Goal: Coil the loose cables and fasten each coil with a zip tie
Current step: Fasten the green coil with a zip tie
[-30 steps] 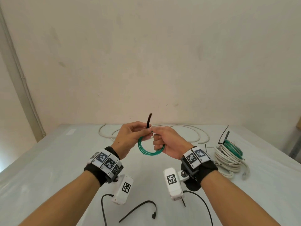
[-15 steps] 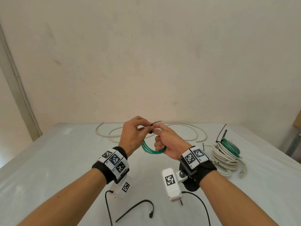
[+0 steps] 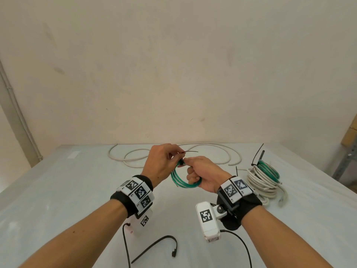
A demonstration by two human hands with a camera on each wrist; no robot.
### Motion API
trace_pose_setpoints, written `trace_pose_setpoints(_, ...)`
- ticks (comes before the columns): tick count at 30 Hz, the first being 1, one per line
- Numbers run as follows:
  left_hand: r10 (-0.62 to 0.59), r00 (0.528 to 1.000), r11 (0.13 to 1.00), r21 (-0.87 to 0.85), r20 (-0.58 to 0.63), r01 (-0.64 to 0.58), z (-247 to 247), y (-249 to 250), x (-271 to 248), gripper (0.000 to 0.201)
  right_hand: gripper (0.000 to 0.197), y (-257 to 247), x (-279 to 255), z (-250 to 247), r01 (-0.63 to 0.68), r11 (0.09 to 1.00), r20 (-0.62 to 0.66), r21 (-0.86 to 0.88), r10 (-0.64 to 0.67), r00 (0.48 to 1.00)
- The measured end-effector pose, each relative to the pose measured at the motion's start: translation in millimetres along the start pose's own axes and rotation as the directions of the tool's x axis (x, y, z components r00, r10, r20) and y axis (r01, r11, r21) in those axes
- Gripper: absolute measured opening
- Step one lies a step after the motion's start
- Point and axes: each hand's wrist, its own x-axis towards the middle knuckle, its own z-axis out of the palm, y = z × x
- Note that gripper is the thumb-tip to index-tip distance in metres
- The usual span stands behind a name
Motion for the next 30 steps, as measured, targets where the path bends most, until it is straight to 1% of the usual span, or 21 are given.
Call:
trace_pose_setpoints(2,-0.076,0.996,0.996,-0.044,0.052,0.079,4,1,1,0.005,0.029,0,0,-6,-0.025,1.0,-0.013,0.011,0.025,1.0)
trace_pose_setpoints(3,-0.143,0.986,0.984,-0.092,0.088,0.151,5,2,3,0.005,0.027,1,0,-10,-0.038,0.998,-0.017,0.043,0.039,0.999)
trace_pose_setpoints(4,-0.226,0.966,0.957,-0.157,0.129,0.245,6,4,4,0.007,0.024,1,1,-16,-0.048,0.994,-0.018,0.095,0.05,0.999)
trace_pose_setpoints(5,-0.312,0.932,0.907,-0.234,0.186,0.35,7,6,5,0.014,0.022,1,2,-22,-0.048,0.987,-0.015,0.154,0.051,0.999)
trace_pose_setpoints(6,-0.383,0.884,0.832,-0.315,0.267,0.456,8,9,6,0.023,0.02,1,4,-28,-0.038,0.978,-0.015,0.207,0.042,0.999)
trace_pose_setpoints(7,-0.428,0.831,0.749,-0.374,0.356,0.546,10,13,6,0.029,0.019,0,5,-34,-0.025,0.969,-0.02,0.247,0.031,0.999)
trace_pose_setpoints(8,-0.446,0.789,0.69,-0.399,0.422,0.603,12,16,5,0.03,0.017,-1,7,-40,-0.014,0.962,-0.031,0.274,0.023,0.999)
trace_pose_setpoints(9,-0.454,0.772,0.663,-0.409,0.445,0.626,14,18,4,0.028,0.015,-3,8,-45,-0.007,0.959,-0.038,0.283,0.018,0.999)
trace_pose_setpoints(11,-0.484,0.769,0.639,-0.431,0.418,0.637,20,20,6,0.02,0.011,-8,8,-53,0.006,0.972,-0.042,0.235,0.004,0.999)
trace_pose_setpoints(12,-0.508,0.77,0.634,-0.438,0.386,0.638,23,19,9,0.018,0.009,-10,6,-56,0.018,0.987,-0.051,0.159,-0.01,0.999)
trace_pose_setpoints(14,-0.554,0.765,0.629,-0.438,0.327,0.642,31,16,14,0.016,0.007,-11,3,-63,0.036,0.994,-0.1,-0.102,-0.047,0.994)
trace_pose_setpoints(15,-0.568,0.762,0.63,-0.432,0.311,0.646,35,14,16,0.015,0.007,-10,2,-67,0.033,0.967,-0.135,-0.254,-0.069,0.988)
trace_pose_setpoints(17,-0.578,0.75,0.626,-0.415,0.323,0.66,44,11,18,0.016,0.008,-6,4,-76,0.009,0.869,-0.196,-0.495,-0.122,0.973)
trace_pose_setpoints(20,-0.555,0.704,0.598,-0.375,0.443,0.708,55,8,14,0.02,0.004,2,13,-90,-0.052,0.724,-0.3,-0.687,-0.218,0.929)
trace_pose_setpoints(22,-0.542,0.665,0.604,-0.311,0.514,0.734,58,5,9,0.023,0.014,6,19,-98,-0.119,0.64,-0.366,-0.759,-0.268,0.891)
trace_pose_setpoints(24,-0.544,0.634,0.616,-0.251,0.55,0.747,58,0,6,0.024,0.025,12,24,-105,-0.201,0.525,-0.398,-0.827,-0.293,0.87)
trace_pose_setpoints(26,-0.547,0.613,0.622,-0.213,0.571,0.753,54,-6,4,0.024,0.031,16,24,-106,-0.278,0.396,-0.408,-0.875,-0.296,0.864)
trace_pose_setpoints(30,-0.536,0.586,0.643,-0.155,0.607,0.75,42,-12,1,0.024,0.032,23,31,-106,-0.364,0.256,-0.427,-0.895,-0.266,0.864)
